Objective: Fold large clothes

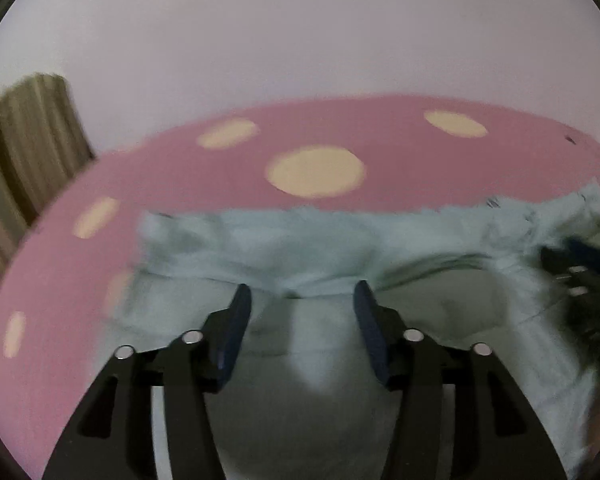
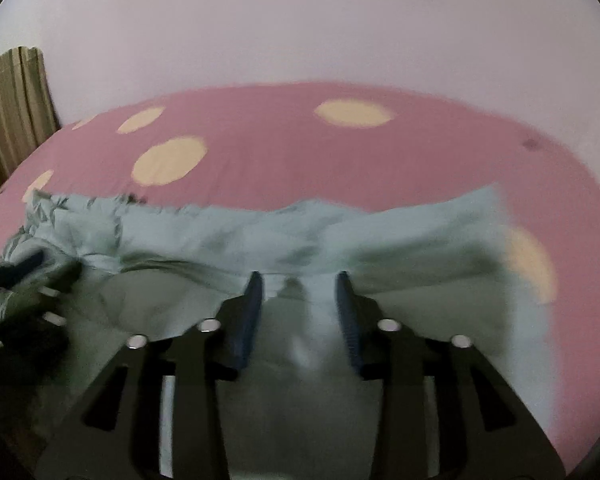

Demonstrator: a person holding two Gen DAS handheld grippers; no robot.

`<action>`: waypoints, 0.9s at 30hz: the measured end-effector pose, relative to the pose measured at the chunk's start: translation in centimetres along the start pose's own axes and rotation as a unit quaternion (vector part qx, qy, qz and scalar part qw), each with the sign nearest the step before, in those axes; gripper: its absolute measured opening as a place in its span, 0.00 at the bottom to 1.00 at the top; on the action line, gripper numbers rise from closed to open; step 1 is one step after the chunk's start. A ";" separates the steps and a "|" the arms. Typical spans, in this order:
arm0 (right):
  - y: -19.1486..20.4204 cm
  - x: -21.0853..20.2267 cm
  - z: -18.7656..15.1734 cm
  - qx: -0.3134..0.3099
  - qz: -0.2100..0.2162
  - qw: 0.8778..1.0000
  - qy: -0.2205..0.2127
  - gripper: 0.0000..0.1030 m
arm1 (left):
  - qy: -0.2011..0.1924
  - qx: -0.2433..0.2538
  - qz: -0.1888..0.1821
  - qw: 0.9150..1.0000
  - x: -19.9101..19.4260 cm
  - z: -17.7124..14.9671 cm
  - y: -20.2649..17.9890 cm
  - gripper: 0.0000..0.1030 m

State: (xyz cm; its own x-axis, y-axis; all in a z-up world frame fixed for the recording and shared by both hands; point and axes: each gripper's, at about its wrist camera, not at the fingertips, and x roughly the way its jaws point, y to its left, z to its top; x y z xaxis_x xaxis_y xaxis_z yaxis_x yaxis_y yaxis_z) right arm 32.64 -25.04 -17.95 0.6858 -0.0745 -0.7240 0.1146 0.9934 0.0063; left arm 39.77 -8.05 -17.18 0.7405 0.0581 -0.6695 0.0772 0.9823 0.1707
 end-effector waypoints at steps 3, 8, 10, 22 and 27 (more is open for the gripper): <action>-3.0 0.6 -1.3 0.029 -0.027 0.999 0.021 0.45 | 0.033 -0.009 0.007 0.999 1.9 -1.2 1.5 0.54; -3.5 3.1 -3.0 0.027 -0.027 0.998 0.045 0.46 | 0.048 0.025 0.023 0.998 3.8 -2.2 0.0 0.54; -3.2 2.4 -2.3 0.022 -0.028 0.998 0.045 0.46 | 0.050 0.017 0.011 0.999 3.0 -1.6 0.8 0.54; -10.0 -3.9 -5.4 0.079 -0.046 0.995 0.038 0.80 | 0.086 -0.113 0.008 0.990 -1.5 -5.5 11.6 0.82; -11.3 -2.3 -6.1 0.112 -0.017 0.991 0.074 0.83 | 0.123 -0.142 -0.042 0.981 0.5 -6.2 11.9 0.83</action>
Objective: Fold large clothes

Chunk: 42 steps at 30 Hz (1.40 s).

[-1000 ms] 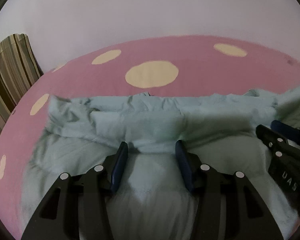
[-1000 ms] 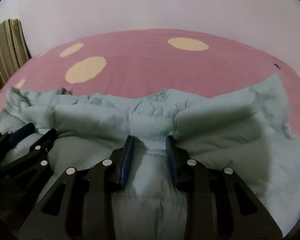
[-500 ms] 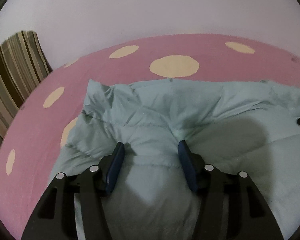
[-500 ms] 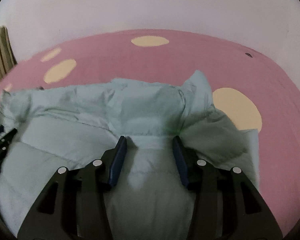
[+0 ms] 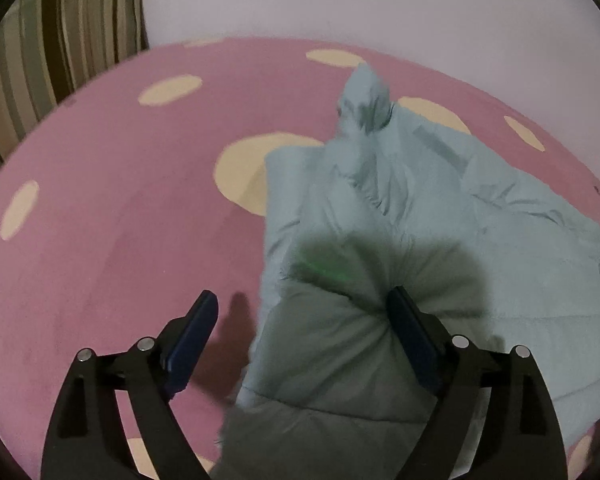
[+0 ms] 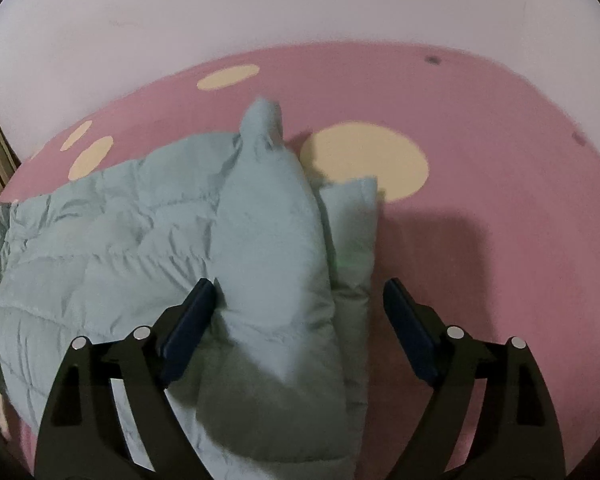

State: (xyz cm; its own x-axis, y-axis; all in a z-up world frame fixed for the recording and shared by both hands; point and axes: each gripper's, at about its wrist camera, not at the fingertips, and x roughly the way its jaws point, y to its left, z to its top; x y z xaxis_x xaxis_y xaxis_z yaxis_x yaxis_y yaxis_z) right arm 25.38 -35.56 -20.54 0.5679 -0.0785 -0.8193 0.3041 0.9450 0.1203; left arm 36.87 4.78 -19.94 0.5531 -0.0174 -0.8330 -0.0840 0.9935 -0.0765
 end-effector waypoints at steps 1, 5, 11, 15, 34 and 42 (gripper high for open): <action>-0.1 0.5 0.0 0.006 0.007 1.000 0.011 0.83 | 0.007 -0.001 -0.009 1.000 0.4 0.1 -0.1 0.83; -0.4 2.0 -0.4 0.031 0.024 0.999 0.033 0.78 | 0.019 -0.002 -0.028 0.999 1.6 -0.4 0.0 0.83; 1.5 1.3 -1.3 0.010 0.023 1.000 0.018 0.46 | 0.002 0.042 -0.038 0.998 1.1 -0.9 -2.1 0.48; 1.9 1.2 -1.4 0.011 0.030 0.999 0.015 0.37 | -0.005 0.056 -0.036 0.998 1.2 -0.9 -2.7 0.37; 1.7 0.7 -1.6 0.008 0.039 0.999 -0.002 0.26 | -0.032 0.083 -0.009 0.996 0.3 -1.5 -4.1 0.17; 1.5 -0.1 -1.4 0.025 0.054 0.998 -0.005 0.19 | -0.025 0.065 -0.030 0.997 -0.5 -0.9 -2.9 0.12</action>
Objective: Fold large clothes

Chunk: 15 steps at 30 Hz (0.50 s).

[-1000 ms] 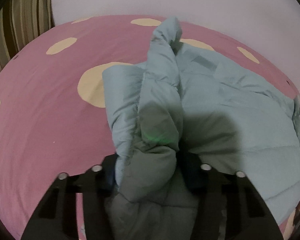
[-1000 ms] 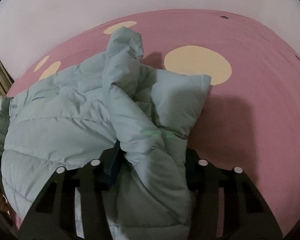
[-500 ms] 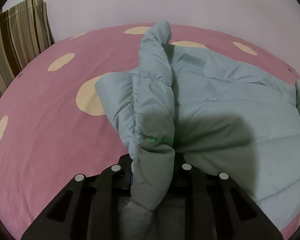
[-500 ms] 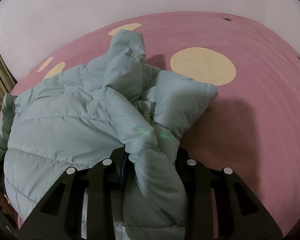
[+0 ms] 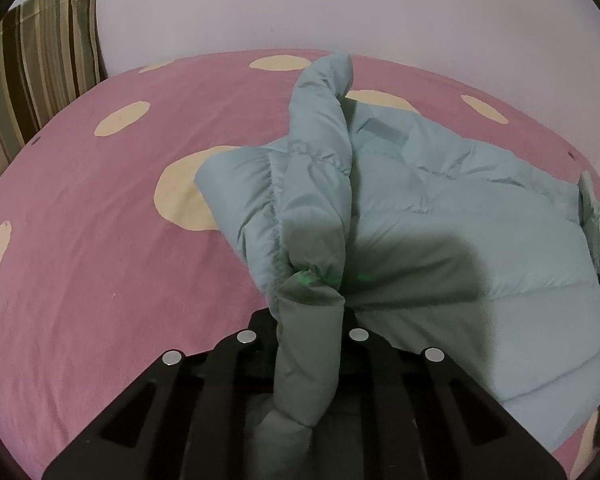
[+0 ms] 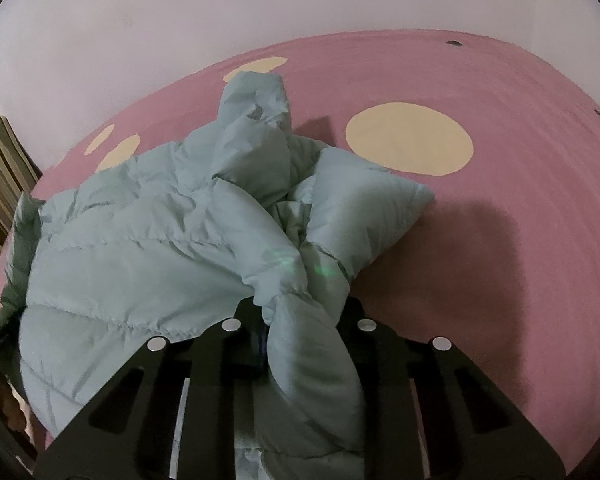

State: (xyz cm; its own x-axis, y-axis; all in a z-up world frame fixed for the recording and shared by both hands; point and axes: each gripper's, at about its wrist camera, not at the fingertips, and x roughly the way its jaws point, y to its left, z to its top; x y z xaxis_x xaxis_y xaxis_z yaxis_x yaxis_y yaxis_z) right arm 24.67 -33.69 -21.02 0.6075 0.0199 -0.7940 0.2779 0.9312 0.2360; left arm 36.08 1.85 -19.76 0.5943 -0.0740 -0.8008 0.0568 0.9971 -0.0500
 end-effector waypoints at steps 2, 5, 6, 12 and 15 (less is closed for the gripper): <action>-0.1 -0.2 0.1 0.004 0.005 1.000 0.001 0.18 | 0.001 -0.009 -0.008 1.000 -0.3 0.2 0.5 0.11; 0.1 -0.6 0.1 0.005 0.008 1.000 0.001 0.17 | 0.002 -0.019 -0.015 1.000 -0.8 0.3 1.1 0.10; 0.1 -0.8 0.0 0.007 0.010 1.000 0.001 0.17 | 0.001 -0.018 -0.015 1.000 -1.1 0.3 1.2 0.10; 0.6 -2.4 -0.6 0.013 0.028 1.000 0.003 0.16 | -0.003 -0.026 -0.019 0.999 -3.1 -0.3 2.3 0.09; 1.0 -3.8 -1.3 0.011 0.040 0.999 0.002 0.16 | -0.004 -0.036 -0.027 0.999 -4.5 -0.9 3.1 0.09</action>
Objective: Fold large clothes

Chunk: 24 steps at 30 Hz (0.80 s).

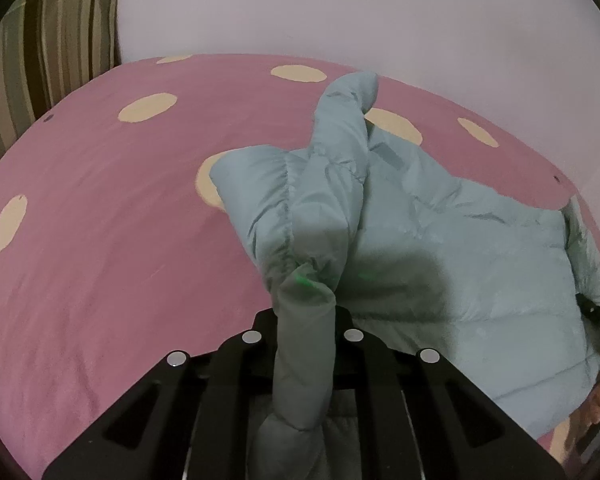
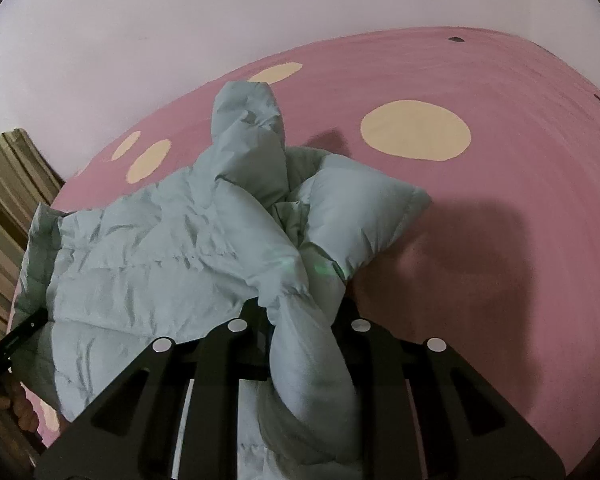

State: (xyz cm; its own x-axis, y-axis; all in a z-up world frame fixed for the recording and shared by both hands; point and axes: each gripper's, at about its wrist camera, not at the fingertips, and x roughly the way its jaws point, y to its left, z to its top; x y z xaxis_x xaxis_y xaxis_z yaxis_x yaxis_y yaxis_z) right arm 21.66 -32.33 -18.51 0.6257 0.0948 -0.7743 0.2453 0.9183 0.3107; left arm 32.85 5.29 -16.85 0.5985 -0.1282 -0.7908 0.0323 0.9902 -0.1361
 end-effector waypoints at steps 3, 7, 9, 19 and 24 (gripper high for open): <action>0.6 -1.1 -1.0 -0.004 0.012 1.000 0.005 0.16 | 0.001 -0.007 0.000 1.000 -1.4 -1.1 1.0 0.09; 1.1 -2.5 -3.2 -0.007 0.023 1.000 0.013 0.16 | 0.010 -0.021 -0.004 1.000 -3.2 -2.9 2.4 0.08; 1.1 -3.4 -4.3 -0.006 0.030 0.999 0.018 0.16 | 0.015 -0.022 -0.002 1.000 -4.3 -4.0 2.9 0.09; 0.4 -7.5 -10.6 0.002 0.051 0.998 0.040 0.16 | 0.023 -0.035 -0.012 0.999 -8.3 -9.3 5.1 0.09; 0.3 -7.2 -11.5 -0.001 0.051 0.998 0.046 0.17 | 0.029 -0.044 -0.011 0.999 -7.9 -10.8 5.8 0.10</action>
State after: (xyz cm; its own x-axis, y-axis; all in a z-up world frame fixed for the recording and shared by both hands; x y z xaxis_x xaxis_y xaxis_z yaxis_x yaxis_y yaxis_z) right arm 8.77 -28.29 -19.17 0.5762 0.2237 -0.7861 0.1815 0.9028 0.3899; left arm 19.68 11.43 -17.80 0.5509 -0.1557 -0.8199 -0.0277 0.9785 -0.2044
